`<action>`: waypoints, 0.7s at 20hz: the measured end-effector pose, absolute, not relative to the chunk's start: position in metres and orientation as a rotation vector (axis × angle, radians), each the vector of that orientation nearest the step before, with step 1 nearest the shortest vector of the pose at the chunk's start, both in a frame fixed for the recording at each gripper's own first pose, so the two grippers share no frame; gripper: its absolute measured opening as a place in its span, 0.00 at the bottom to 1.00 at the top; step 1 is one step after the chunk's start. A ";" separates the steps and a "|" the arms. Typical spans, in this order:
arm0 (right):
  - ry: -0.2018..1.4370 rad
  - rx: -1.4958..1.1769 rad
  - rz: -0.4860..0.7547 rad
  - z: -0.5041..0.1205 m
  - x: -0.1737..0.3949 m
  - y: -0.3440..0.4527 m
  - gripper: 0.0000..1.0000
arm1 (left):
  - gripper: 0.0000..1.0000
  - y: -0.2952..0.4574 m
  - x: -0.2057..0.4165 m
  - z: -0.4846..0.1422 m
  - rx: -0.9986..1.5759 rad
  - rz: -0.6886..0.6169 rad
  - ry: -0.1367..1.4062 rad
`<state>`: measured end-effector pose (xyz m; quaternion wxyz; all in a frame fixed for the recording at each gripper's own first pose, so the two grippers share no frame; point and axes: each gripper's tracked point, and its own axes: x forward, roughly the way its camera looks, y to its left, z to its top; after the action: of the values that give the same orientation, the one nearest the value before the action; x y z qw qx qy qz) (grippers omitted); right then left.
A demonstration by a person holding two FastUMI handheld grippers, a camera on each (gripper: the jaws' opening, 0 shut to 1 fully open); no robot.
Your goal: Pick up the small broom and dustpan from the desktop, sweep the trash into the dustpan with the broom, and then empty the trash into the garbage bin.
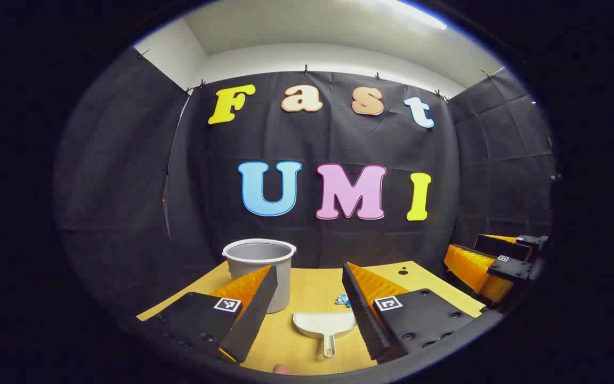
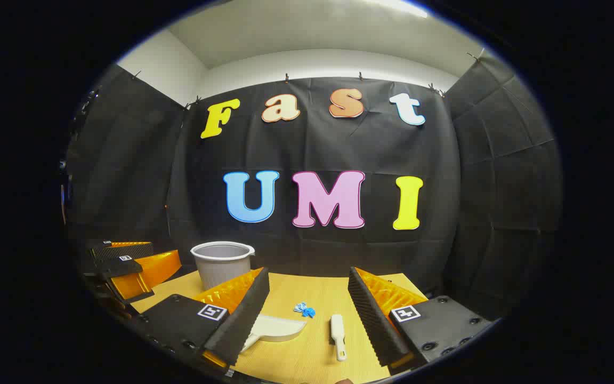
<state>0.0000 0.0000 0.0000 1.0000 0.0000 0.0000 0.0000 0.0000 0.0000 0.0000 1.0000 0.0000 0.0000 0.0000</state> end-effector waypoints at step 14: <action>0.013 0.040 -0.043 -0.003 0.014 -0.007 0.96 | 0.74 -0.018 0.011 -0.001 -0.011 -0.088 -0.007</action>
<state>0.0142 -0.0069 -0.0031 0.9995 0.0199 0.0065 -0.0216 0.0110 -0.0181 -0.0005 0.9990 -0.0057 -0.0034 -0.0440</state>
